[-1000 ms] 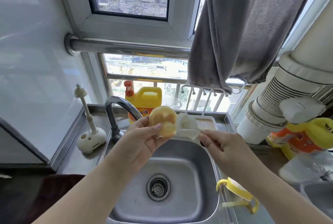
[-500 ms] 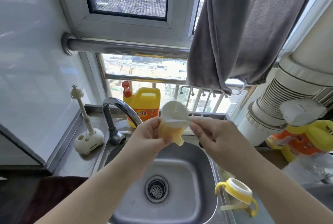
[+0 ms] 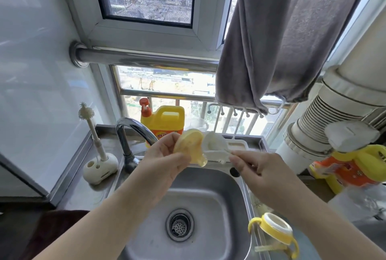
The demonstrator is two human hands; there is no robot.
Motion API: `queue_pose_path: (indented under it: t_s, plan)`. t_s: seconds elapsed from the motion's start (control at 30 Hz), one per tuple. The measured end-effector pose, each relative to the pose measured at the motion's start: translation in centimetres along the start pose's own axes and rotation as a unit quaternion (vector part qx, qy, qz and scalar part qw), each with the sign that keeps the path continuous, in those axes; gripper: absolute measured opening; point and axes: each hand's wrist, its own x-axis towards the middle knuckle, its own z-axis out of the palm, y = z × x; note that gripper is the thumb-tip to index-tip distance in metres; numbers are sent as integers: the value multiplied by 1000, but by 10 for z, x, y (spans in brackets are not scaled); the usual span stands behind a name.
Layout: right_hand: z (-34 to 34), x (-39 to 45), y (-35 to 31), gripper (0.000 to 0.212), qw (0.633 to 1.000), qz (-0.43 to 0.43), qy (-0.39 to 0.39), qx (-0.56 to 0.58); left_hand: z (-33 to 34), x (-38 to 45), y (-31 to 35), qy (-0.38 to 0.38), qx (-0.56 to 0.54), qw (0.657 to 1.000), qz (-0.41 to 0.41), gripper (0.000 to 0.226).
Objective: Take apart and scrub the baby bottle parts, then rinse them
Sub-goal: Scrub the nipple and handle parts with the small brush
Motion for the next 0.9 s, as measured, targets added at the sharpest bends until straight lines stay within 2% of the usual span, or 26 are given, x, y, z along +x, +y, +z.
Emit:
queue_pose_path:
  t_s: [0.03,0.13,0.23,0.4,0.53,0.63,0.7,0.77,0.83,0.9]
  plan:
    - [1,1,-3,19,1000,-7,6,1,1,1,1,-5,-13,1000,-18,11]
    - [-1,0,-9,23,1000,-17,-5,-13,1,5,2,34,37,997,-54,33]
    - [0,-2,-11,24,999,-17,-35,-25,2,4,1,51,85,994,-51,25]
    - [0,7,-9,24,1000,23,12,-12,0,4,-6,35,168,984,-39,17]
    - [3,7,-19,18,1000,-31,0,3,-1,5,-10,23,127,991,-18,36]
    - [-3,10,-12,21,1000,15,14,-6,-3,1,-8,-7,140,990,-6,31]
    - [-1,8,-17,21,1000,-1,-3,4,-5,2,-10,-6,148,989,-3,35]
    - [3,7,-21,20,1000,-25,-7,5,-7,3,-11,5,136,991,4,24]
    - [3,9,-15,19,1000,-2,14,5,-8,4,-11,5,135,991,7,11]
    - [1,10,-12,20,1000,13,20,15,-9,3,-13,2,132,991,9,18]
